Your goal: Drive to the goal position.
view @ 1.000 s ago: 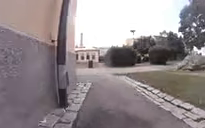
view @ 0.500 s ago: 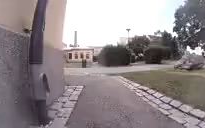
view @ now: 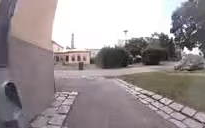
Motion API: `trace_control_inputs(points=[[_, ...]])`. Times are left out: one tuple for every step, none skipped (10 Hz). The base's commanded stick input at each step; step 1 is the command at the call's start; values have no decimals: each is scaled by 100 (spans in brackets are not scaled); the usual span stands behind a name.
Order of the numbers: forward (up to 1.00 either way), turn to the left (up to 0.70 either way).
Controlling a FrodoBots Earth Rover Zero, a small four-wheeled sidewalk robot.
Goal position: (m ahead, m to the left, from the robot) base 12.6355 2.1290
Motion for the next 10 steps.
trace_control_inputs(points=[[70, 0], [70, 0], [70, 0], [70, 0], [70, 10], [70, 26], [70, 28], [70, 0], [70, 0], [70, 0]])
